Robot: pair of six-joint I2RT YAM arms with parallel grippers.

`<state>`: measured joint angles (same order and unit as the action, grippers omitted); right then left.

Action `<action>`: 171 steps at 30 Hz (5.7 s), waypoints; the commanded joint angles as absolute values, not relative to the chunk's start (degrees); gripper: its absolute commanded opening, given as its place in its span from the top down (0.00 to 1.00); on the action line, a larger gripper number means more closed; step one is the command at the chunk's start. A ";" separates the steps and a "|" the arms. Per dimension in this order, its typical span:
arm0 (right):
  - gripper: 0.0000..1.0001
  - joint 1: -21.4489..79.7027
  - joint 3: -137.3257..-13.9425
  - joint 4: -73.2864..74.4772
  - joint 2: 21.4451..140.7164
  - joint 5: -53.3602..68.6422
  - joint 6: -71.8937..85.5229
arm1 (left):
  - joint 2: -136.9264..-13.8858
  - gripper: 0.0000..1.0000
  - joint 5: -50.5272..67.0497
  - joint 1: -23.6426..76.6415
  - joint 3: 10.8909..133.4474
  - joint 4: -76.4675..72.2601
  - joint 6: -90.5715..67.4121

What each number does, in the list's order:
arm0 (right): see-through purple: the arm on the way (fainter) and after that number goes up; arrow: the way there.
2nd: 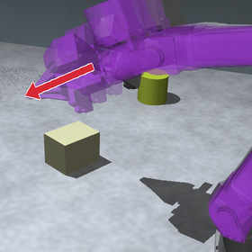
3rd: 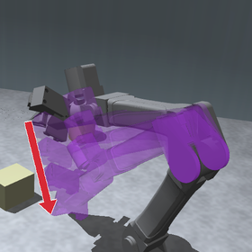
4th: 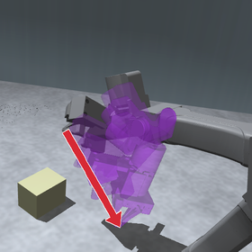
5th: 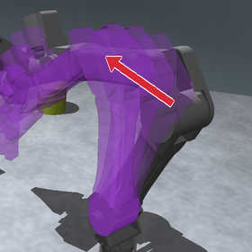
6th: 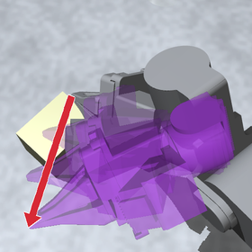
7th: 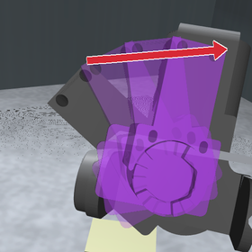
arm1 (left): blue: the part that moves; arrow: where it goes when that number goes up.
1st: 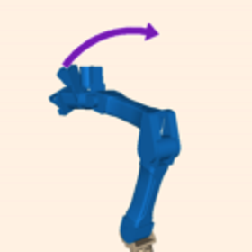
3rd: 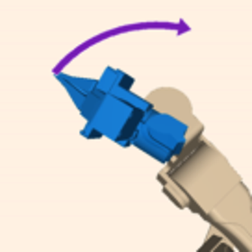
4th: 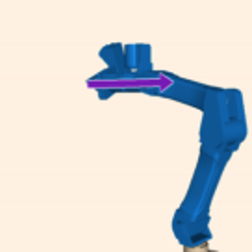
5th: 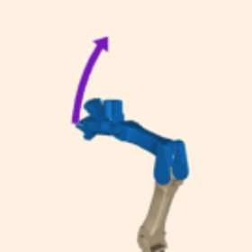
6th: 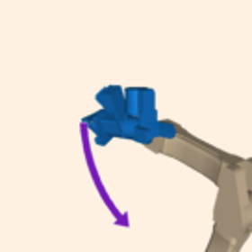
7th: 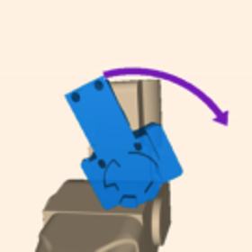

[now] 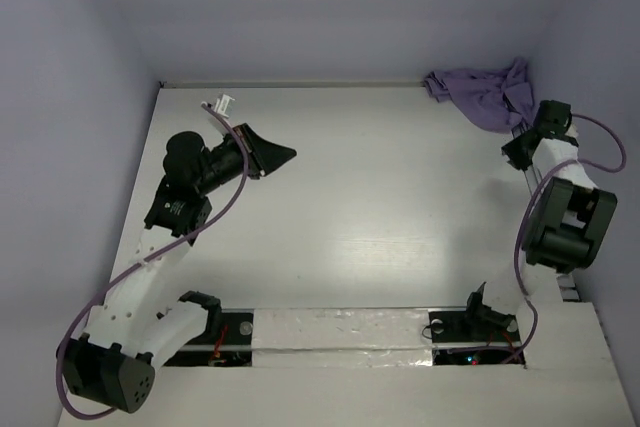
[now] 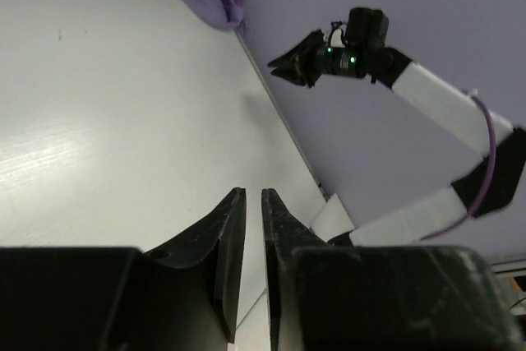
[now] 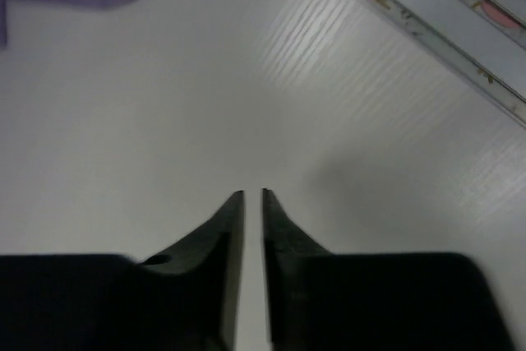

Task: Fold and stack the t-shirts
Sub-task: Grab the tshirt from the pile, then move the tshirt to the center of the board, then flatten the tshirt out

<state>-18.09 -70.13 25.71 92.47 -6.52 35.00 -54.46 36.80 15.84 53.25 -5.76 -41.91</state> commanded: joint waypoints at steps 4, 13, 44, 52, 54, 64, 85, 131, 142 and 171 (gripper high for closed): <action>0.36 -26.37 -83.11 16.27 109.67 2.55 45.35 | -50.27 0.78 34.72 17.40 46.24 -4.14 -39.38; 0.33 -26.37 -90.18 6.17 123.22 2.55 48.87 | -51.24 0.70 31.90 17.40 44.21 -2.02 -37.79; 1.00 -6.33 -128.63 10.79 103.01 20.80 35.41 | -59.68 0.75 17.59 16.79 60.02 9.66 -34.72; 1.00 -6.33 -142.13 5.20 97.75 39.45 50.16 | -55.38 0.72 13.28 15.03 62.05 12.65 -34.89; 1.00 -6.33 -136.28 2.92 96.34 41.74 50.97 | -54.94 0.71 11.96 14.42 62.49 14.05 -34.81; 1.00 -6.33 -83.89 -12.29 84.37 43.67 48.08 | -53.79 0.65 9.14 13.10 62.50 16.53 -32.61; 1.00 -6.33 -63.46 12.39 79.11 17.84 27.16 | -71.83 0.45 6.69 24.52 44.66 22.58 -29.35; 1.00 -5.80 -110.70 -2.54 81.85 47.99 55.46 | -80.62 1.00 7.21 1.33 107.61 15.22 -40.52; 1.00 -7.47 -53.72 10.45 63.98 32.89 44.49 | -60.57 1.00 9.40 -7.64 51.88 4.92 -35.86; 1.00 -8.35 -45.02 22.41 65.84 11.06 33.66 | -93.67 0.46 6.06 -1.23 49.35 -1.41 -33.40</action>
